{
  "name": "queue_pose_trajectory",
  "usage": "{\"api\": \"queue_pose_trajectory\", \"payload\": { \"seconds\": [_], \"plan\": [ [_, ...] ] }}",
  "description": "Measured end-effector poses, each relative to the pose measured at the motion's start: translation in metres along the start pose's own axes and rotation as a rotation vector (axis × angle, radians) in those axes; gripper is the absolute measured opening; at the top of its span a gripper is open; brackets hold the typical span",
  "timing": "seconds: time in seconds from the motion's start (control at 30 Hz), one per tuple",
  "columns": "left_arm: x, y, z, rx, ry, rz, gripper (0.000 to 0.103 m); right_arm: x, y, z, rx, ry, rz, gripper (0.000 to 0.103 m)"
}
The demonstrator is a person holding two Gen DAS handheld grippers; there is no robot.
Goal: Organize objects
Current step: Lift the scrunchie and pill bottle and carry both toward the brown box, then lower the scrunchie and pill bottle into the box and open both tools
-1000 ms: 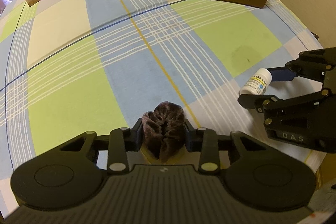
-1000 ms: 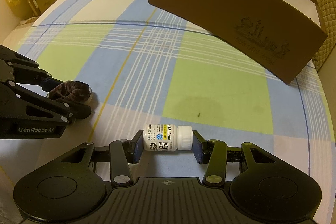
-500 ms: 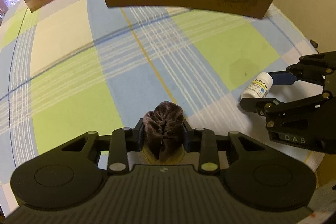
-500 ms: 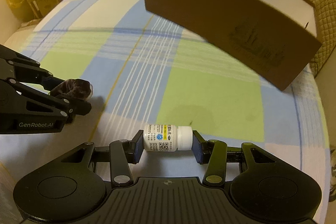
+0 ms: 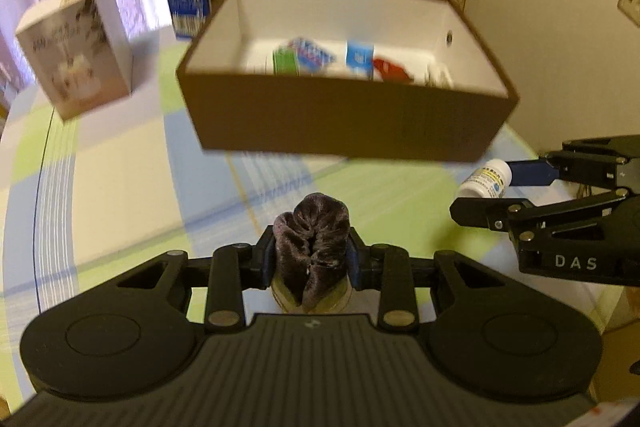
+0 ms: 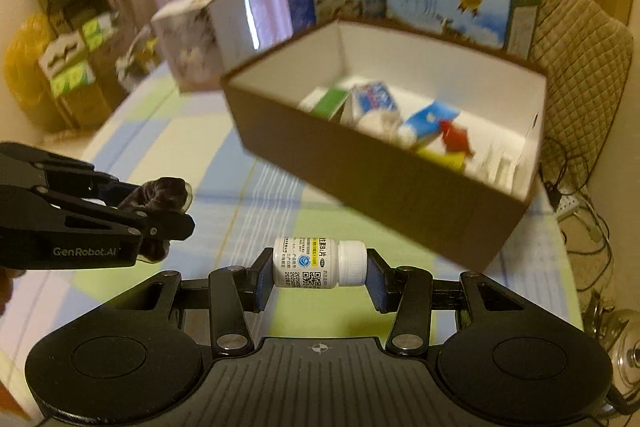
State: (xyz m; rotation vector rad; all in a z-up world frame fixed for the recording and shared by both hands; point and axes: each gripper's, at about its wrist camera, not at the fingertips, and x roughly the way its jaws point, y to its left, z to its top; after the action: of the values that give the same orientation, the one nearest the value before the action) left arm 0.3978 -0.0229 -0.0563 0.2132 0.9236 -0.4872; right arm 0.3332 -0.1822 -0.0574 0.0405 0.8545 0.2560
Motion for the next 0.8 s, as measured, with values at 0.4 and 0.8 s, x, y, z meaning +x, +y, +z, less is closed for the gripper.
{"api": "queue_pose_trajectory", "payload": {
  "seconds": [0.4, 0.8],
  "plan": [
    [0.035, 0.0, 0.09, 0.03, -0.093, 0.027, 0.029, 0.019, -0.051, 0.083, 0.068, -0.108, -0.024, 0.044],
    [0.106, 0.022, 0.17, 0.071, -0.087, 0.075, 0.029, 0.083, -0.092, 0.146, 0.131, -0.106, -0.041, 0.044]
  ]
}}
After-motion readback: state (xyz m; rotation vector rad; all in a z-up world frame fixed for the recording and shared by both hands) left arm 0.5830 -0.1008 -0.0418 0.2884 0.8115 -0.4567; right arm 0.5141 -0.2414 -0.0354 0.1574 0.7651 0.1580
